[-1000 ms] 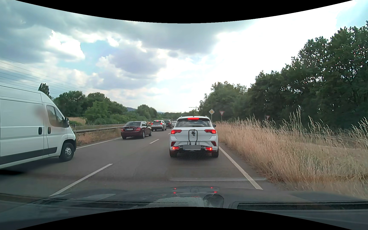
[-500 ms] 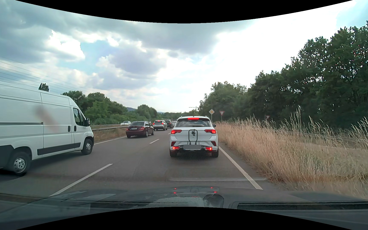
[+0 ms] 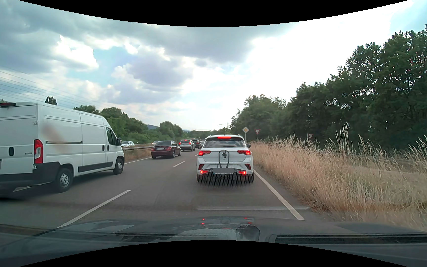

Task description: Follow the waypoints while adhering to traffic rules and regulations

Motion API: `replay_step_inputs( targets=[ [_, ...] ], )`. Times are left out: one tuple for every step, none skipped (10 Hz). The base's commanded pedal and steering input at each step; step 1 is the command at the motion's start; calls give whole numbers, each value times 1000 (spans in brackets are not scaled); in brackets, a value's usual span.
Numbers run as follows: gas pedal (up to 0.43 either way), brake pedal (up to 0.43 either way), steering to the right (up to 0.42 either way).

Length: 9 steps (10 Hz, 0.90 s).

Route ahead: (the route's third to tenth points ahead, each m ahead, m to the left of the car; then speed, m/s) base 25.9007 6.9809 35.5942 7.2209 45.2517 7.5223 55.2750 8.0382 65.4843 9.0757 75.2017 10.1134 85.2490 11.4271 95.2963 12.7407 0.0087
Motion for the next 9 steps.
replay_step_inputs(
  targets=[
    [0, 250, -16],
    [0, 244, -15],
    [0, 250, -15],
    [0, 250, -16],
    [0, 250, -16],
    [0, 250, -16],
    [0, 244, -16],
    [0, 250, -16],
    [0, 250, -15]
  ],
)
